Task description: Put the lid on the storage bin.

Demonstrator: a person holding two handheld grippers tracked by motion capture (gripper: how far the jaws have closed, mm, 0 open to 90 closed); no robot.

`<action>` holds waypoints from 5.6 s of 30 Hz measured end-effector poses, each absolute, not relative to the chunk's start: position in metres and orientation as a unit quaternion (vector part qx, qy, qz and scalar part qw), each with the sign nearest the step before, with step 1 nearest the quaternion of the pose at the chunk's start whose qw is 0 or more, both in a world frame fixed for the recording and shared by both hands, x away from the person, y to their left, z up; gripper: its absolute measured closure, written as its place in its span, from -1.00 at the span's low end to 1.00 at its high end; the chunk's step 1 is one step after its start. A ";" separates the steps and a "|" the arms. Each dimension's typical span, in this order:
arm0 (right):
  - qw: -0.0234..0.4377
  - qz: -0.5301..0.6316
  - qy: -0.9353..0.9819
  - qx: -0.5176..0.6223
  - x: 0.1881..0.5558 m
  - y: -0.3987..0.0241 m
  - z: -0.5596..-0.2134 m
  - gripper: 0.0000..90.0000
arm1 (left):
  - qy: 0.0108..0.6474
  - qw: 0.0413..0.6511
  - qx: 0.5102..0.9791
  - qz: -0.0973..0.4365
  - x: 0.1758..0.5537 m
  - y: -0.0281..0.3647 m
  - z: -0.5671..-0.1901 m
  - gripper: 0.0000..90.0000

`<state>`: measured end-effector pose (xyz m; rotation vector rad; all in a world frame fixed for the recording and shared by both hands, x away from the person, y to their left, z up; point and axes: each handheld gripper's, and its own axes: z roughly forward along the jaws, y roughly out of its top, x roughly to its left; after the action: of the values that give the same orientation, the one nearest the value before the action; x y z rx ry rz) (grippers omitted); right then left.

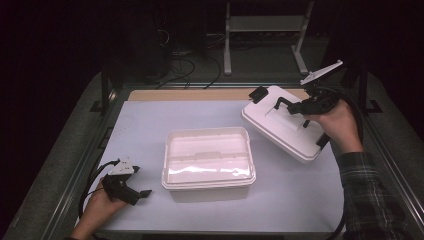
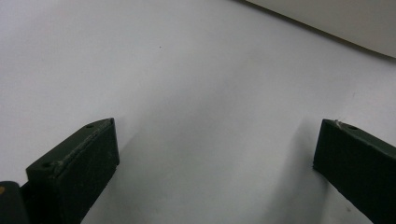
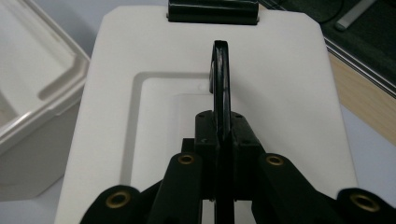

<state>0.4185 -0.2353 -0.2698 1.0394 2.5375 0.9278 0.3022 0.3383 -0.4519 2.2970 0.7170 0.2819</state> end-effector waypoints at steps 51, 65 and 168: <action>-0.016 0.344 0.939 0.014 0.384 -0.034 -0.249 0.86 | 0.276 0.351 0.888 0.108 0.302 0.339 -0.452 -1.00; -0.030 0.323 0.946 -0.013 0.380 -0.014 -0.270 0.86 | 0.276 0.351 0.888 0.108 0.302 0.339 -0.452 -1.00; 0.177 0.328 0.807 0.457 0.315 -0.204 -0.445 -0.83 | 0.276 0.352 0.888 0.109 0.302 0.339 -0.452 -1.00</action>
<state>0.3149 -0.2041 -0.4454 1.2938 2.2856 0.9287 0.3024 0.3386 -0.4522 2.2969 0.7142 0.2827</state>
